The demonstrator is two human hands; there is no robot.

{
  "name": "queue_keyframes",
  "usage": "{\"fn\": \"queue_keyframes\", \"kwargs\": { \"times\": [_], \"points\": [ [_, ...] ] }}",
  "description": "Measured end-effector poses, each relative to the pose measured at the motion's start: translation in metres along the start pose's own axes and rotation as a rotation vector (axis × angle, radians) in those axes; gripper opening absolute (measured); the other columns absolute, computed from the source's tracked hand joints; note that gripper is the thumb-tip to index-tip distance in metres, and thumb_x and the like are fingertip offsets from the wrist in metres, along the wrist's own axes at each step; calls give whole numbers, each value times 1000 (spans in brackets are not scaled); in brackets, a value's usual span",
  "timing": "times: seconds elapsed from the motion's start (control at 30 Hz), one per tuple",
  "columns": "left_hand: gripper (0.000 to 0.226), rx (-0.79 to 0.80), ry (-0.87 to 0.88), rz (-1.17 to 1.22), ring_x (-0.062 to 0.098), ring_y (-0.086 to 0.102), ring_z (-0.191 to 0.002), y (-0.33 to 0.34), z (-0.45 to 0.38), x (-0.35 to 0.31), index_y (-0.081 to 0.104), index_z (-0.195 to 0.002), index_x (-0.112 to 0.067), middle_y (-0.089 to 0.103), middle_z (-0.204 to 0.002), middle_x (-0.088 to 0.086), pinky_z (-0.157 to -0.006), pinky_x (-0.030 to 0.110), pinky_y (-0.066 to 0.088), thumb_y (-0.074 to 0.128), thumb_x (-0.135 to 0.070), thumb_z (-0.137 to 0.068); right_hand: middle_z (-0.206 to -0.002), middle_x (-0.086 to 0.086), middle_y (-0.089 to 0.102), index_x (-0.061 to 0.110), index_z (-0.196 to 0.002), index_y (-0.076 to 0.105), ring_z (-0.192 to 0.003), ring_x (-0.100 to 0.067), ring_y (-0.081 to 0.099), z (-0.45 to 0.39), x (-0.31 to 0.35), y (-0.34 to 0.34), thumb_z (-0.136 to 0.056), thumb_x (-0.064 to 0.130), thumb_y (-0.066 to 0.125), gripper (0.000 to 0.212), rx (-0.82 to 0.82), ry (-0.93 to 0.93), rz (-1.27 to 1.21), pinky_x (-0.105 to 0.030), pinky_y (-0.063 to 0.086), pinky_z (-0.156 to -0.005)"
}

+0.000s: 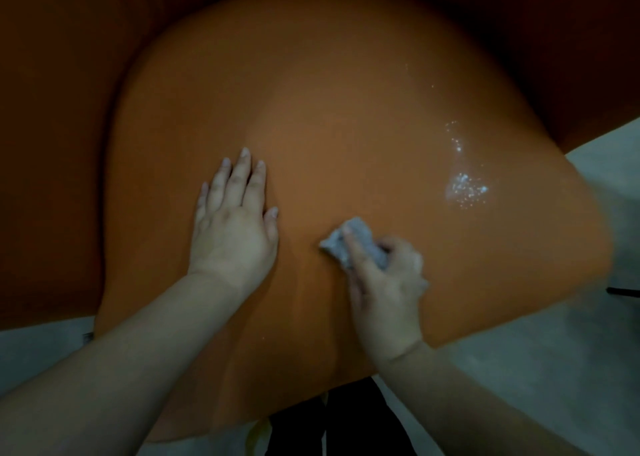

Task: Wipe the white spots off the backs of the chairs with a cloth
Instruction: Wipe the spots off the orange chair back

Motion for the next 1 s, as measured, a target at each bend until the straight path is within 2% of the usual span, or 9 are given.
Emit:
{"fn": "queue_keyframes", "kwargs": {
  "times": [0.07, 0.13, 0.23, 0.3, 0.4, 0.5, 0.67, 0.83, 1.0],
  "points": [
    [61, 0, 6, -4, 18, -2, -147, 1, 2, -3, 15, -152, -19, 3, -161, -3, -119, 39, 1, 38, -33, -97, -98, -4, 46, 15, -126, 62, -95, 1, 34, -14, 7, 11, -87, 11, 63, 39, 122, -66, -40, -20, 35, -86],
    [61, 3, 8, -2, 18, -2, -147, 3, 4, -5, 16, -152, -19, 4, -161, -3, -119, 40, 2, 38, -33, -97, -102, -11, 51, 16, -129, 60, -98, -15, 41, -33, -7, 2, -86, 7, 64, 44, 63, -44, 17, -34, 43, -84],
    [60, -7, 12, -1, 18, -2, -147, 4, 4, -8, 17, -152, -18, 5, -161, -2, -119, 41, 2, 37, -33, -97, -105, -27, 51, 19, -132, 58, -93, -40, 48, -31, -52, -33, -81, 2, 70, 55, -155, 193, 26, -41, 41, -80],
    [60, -5, 31, 7, 18, -2, -147, 4, 3, -12, 18, -152, -18, 6, -161, -2, -119, 41, 1, 38, -33, -97, -105, -27, 49, 19, -132, 58, -93, -37, 44, -7, -53, -38, -77, 0, 74, 61, -170, 197, 43, -41, 38, -80],
    [60, 3, 47, 16, 17, -2, -147, 5, 0, -20, 18, -152, -19, 5, -161, -3, -120, 41, 1, 38, -34, -97, -98, -23, 55, 21, -127, 61, -87, -28, 39, 19, -17, -17, -67, -3, 79, 67, -75, 15, -24, -39, 45, -74],
    [62, 3, 66, 5, 16, -3, -147, 5, -5, -29, 16, -152, -20, 4, -161, -4, -120, 40, 0, 38, -36, -97, -94, -21, 58, 22, -125, 63, -83, -32, 49, -9, 3, -8, -68, -1, 80, 63, -19, -132, -26, -38, 49, -70],
    [61, 10, 99, -7, 16, -4, -147, 3, -13, -39, 16, -152, -21, 3, -161, -4, -120, 41, 0, 38, -36, -97, -107, -27, 51, 20, -132, 58, -94, -42, 48, -36, -56, -41, -82, 4, 70, 54, -183, 219, -16, -46, 43, -78],
    [61, 17, 127, 10, 17, -2, -147, 5, -26, -59, 19, -152, -20, 5, -161, -4, -120, 42, 1, 40, -34, -96, -103, -21, 56, 23, -127, 62, -87, -35, 47, -17, -42, -37, -80, 7, 67, 50, -31, -90, 58, -42, 44, -74],
    [60, 5, 169, 10, 18, 0, -147, 8, -46, -76, 20, -151, -20, 6, -161, -3, -120, 42, 2, 39, -34, -96, -106, -27, 53, 16, -128, 61, -92, -43, 50, -70, -89, -67, -81, 2, 70, 49, -238, 121, 43, -46, 44, -81]
  ]
}}
Point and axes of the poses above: each hand's wrist, its own z-axis away from the middle knuckle, its own y-axis out of the palm, x = y × z, the point moved 5 cm from there along -z, towards the middle knuckle
